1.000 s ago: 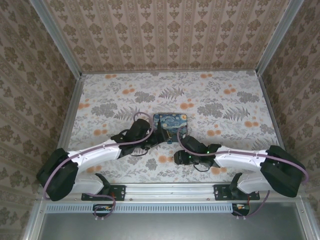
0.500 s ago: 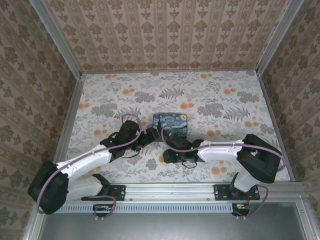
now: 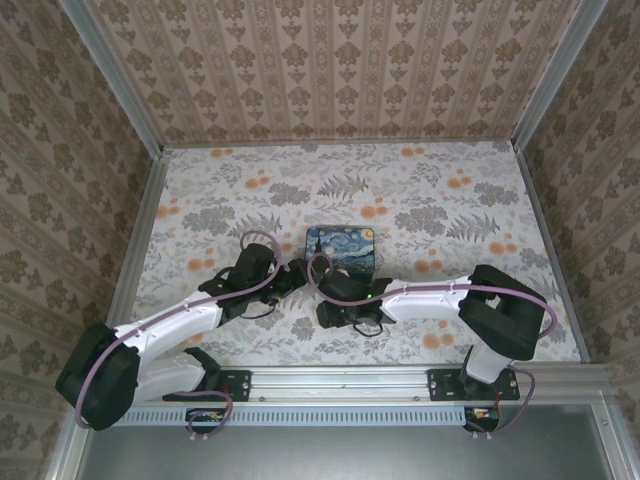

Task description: Unlock the padlock with the key

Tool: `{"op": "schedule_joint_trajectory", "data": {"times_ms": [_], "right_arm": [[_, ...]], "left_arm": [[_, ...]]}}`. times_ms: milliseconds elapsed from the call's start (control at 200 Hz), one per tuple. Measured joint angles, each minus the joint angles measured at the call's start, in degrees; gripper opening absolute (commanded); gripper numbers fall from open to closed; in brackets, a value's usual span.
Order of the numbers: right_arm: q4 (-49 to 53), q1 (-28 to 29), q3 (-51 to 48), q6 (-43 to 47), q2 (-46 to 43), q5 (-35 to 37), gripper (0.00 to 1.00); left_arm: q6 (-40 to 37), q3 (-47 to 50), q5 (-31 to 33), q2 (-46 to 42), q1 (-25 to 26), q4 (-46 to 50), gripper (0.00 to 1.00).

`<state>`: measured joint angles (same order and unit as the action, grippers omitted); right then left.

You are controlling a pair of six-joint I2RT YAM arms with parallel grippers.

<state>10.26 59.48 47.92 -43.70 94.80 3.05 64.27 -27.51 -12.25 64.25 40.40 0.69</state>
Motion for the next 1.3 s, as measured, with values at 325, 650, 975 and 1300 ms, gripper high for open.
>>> {"op": "schedule_joint_trajectory", "data": {"times_ms": [325, 650, 975, 1300], "right_arm": [[-4.72, 1.36, -0.96, -1.29, 0.48, -2.21, 0.45], [-4.81, -0.11, -3.17, 1.46, -6.99, -5.25, 0.47], [8.22, -0.39, 5.35, 9.99, -1.95, 0.85, 0.36], [12.31, -0.39, 5.51, 15.41, 0.90, 2.56, 0.37]], "left_arm": [[0.02, 1.55, -0.02, -3.19, -1.51, 0.22, 0.87], [-0.02, 1.68, -0.63, -7.28, -3.43, 0.85, 0.89], [-0.07, 2.58, -1.49, -7.43, -3.76, 2.32, 0.90], [-1.03, 2.58, -1.92, -6.32, -3.76, 2.78, 0.90]]}}
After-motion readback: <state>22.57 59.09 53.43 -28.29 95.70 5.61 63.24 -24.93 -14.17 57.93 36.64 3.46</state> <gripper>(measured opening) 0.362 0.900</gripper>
